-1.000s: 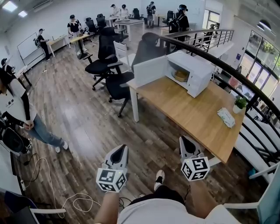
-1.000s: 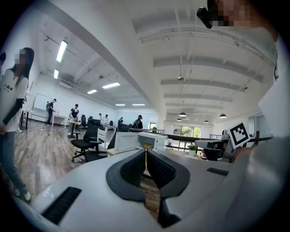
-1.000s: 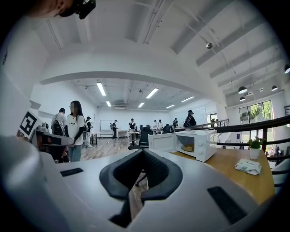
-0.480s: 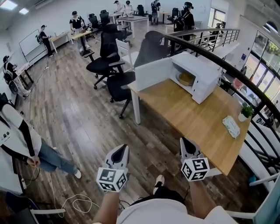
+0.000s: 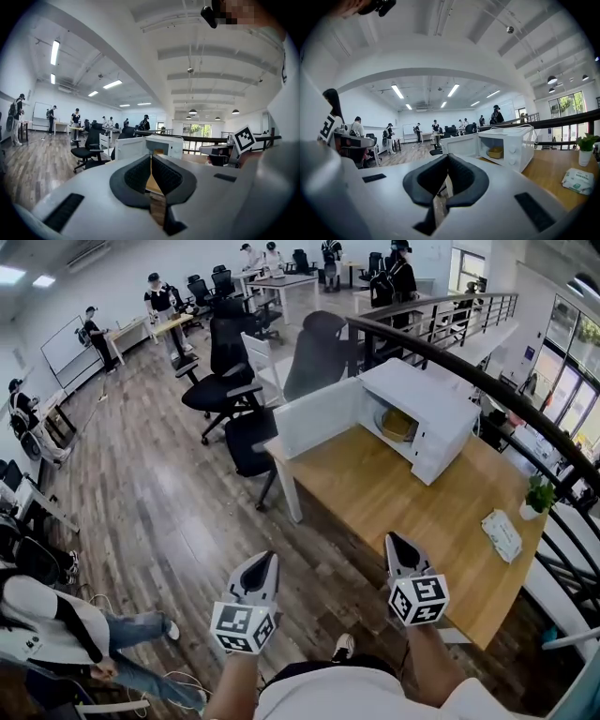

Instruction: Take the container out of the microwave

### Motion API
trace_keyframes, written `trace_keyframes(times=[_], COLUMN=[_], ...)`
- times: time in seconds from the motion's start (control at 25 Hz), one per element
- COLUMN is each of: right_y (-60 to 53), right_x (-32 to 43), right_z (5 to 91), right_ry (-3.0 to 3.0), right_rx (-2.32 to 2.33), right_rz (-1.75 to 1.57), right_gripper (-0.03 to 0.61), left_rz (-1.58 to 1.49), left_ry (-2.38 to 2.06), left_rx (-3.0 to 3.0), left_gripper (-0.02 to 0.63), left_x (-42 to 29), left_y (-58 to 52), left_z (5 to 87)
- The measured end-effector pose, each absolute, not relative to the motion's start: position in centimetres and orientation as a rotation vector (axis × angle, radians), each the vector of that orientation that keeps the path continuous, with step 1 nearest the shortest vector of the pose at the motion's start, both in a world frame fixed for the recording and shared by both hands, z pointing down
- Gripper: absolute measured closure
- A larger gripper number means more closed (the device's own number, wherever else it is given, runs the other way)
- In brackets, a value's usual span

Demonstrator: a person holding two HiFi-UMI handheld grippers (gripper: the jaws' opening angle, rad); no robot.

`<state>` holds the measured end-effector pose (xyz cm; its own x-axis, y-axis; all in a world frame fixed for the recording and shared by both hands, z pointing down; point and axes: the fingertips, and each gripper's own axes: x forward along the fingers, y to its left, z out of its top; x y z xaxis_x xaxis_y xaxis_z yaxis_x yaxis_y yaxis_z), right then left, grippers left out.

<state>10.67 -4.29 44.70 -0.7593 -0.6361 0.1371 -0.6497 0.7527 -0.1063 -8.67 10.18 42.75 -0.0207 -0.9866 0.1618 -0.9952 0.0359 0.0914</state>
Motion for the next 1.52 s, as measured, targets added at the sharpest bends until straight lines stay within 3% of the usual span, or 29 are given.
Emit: trace_keyframes(times=[0.76,1.52], right_y=[-17.1,-30.3], right_x=[11.2,0.7], right_z=[44.7,47.2], right_ry=[-2.793,-2.514], right_rx=[1.186,1.576], right_rz=[0.165,0.223], right_gripper=[0.555,0.555], left_rz=[0.024,0.051], left_ry=[-2.002,-1.660], left_rx=[2.181,2.393], left_gripper=[0.577,0.577], left_x=[-9.6,-22.9], left_y=[-4.8,-24.0], left_z=[43.4,44.9])
